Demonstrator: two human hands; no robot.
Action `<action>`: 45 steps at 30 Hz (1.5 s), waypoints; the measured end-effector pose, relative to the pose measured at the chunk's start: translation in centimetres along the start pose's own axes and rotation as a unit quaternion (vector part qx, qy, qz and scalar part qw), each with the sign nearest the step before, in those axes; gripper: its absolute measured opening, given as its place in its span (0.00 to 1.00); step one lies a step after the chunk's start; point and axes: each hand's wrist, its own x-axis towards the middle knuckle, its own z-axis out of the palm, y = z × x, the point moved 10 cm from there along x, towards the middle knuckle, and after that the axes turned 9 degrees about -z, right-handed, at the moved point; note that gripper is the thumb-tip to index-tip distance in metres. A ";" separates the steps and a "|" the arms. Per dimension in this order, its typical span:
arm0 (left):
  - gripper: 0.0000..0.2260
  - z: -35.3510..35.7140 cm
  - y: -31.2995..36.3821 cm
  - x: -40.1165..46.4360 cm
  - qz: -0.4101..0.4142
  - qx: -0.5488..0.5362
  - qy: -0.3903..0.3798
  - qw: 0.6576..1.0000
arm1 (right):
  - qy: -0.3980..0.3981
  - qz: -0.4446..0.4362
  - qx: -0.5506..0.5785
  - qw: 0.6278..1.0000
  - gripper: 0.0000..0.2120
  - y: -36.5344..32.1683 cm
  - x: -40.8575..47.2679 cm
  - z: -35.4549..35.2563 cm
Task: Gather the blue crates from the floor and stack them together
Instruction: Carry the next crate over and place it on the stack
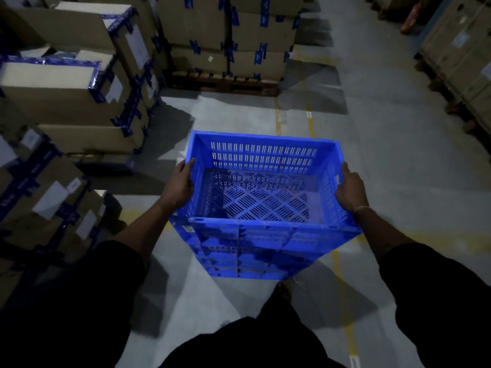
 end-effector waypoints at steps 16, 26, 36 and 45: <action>0.44 2.4 1.2 0.5 0.061 0.255 -0.038 0.964 | -0.055 -0.097 -0.090 0.990 0.49 -0.6 -1.5 3.0; 0.51 2.7 1.0 0.9 0.081 0.216 -0.073 0.970 | -0.079 -0.084 -0.085 0.990 0.47 -0.7 -0.9 3.4; 0.58 1.9 1.8 -0.9 0.081 0.199 -0.077 0.974 | -0.132 -0.030 -0.032 0.990 0.52 -1.1 -4.3 2.1; 0.45 2.1 4.4 -4.2 0.133 0.089 -0.035 0.986 | -0.074 0.012 0.049 0.996 0.42 -0.7 -9.0 1.3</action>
